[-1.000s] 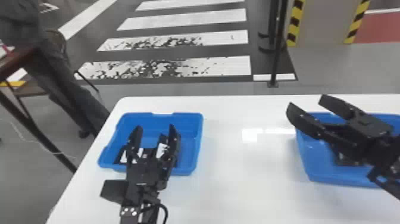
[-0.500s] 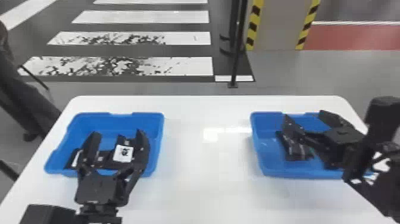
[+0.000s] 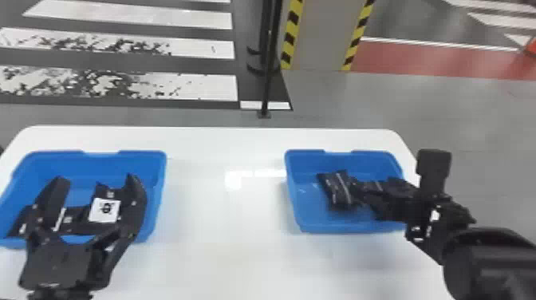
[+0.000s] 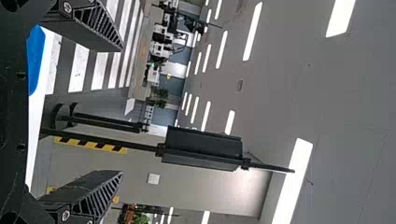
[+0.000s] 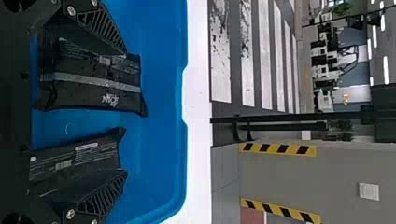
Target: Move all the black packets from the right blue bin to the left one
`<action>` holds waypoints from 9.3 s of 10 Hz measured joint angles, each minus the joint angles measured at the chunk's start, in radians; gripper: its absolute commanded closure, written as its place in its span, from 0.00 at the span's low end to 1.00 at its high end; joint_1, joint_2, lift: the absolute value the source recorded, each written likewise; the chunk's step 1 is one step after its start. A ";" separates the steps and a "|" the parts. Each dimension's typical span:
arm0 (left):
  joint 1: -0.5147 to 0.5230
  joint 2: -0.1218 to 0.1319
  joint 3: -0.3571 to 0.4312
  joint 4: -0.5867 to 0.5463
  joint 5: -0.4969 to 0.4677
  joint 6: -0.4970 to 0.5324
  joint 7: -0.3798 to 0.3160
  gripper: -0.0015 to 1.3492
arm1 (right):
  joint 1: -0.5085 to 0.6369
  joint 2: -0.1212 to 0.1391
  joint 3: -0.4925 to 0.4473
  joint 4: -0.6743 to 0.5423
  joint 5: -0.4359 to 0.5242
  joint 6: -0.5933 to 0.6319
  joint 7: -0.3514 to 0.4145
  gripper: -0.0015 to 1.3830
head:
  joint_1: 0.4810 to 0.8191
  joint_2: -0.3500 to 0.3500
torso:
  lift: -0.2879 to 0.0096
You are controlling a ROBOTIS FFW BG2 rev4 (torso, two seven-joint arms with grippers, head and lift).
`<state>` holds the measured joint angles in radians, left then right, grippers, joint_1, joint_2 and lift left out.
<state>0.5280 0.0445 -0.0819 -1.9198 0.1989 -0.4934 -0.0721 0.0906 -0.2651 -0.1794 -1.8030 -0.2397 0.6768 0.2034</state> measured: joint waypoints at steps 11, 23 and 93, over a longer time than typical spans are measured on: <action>0.002 0.003 0.000 -0.001 -0.019 0.022 -0.002 0.08 | -0.098 0.009 0.098 0.161 0.011 0.027 0.022 0.77 | 0.63 0.32 | 0.50; 0.004 -0.009 0.039 -0.064 -0.003 0.073 0.000 0.08 | 0.029 -0.008 0.144 -0.227 -0.342 -0.112 0.236 0.81 | 0.63 0.62 | 0.50; 0.138 0.006 -0.038 -0.170 0.072 -0.027 0.115 0.15 | -0.189 -0.062 0.053 0.050 0.179 0.555 0.058 0.48 | 0.63 0.20 | 0.50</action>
<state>0.6662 0.0505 -0.1202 -2.0899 0.2713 -0.5200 0.0430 -0.0982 -0.3268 -0.1263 -1.7528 -0.0606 1.2322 0.2612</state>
